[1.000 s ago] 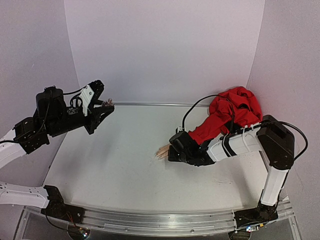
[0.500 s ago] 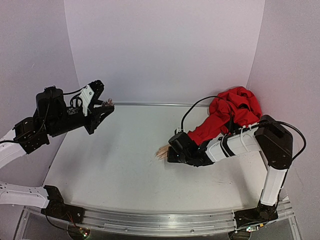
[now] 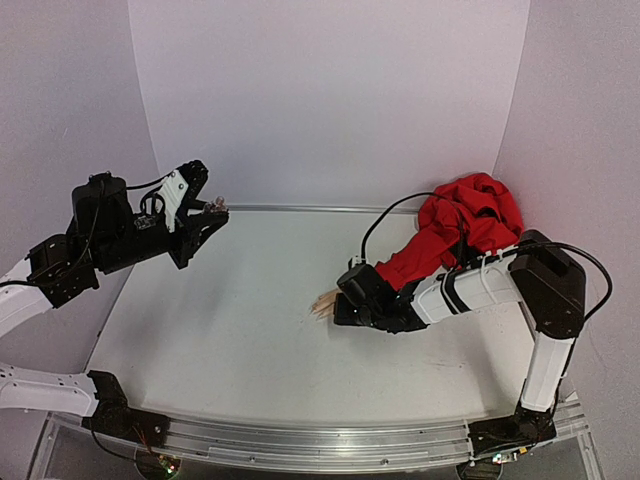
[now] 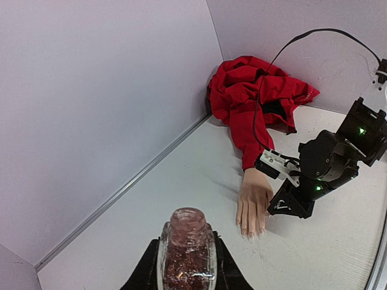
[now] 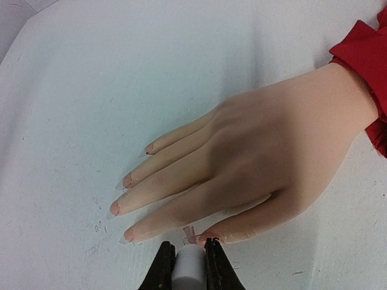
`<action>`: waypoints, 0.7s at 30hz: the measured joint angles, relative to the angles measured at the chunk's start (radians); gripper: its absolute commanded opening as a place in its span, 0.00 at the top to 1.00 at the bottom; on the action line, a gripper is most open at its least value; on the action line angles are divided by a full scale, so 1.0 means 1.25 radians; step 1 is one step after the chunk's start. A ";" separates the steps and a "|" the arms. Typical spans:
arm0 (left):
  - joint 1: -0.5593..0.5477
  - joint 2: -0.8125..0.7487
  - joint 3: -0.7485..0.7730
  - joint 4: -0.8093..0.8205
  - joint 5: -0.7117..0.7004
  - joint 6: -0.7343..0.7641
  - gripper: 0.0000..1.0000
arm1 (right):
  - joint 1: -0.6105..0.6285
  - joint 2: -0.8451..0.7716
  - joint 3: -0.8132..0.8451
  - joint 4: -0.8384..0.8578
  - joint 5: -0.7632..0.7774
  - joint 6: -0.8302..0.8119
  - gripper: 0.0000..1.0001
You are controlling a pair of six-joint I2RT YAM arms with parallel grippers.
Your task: Paint the nails
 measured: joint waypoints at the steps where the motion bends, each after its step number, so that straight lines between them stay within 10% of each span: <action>1: 0.000 0.000 0.000 0.000 0.000 0.000 1.00 | 0.000 0.000 0.000 0.002 0.000 0.000 1.00; 21: 0.000 0.000 0.000 0.000 0.000 0.000 1.00 | 0.000 -0.030 -0.034 0.016 -0.001 0.001 1.00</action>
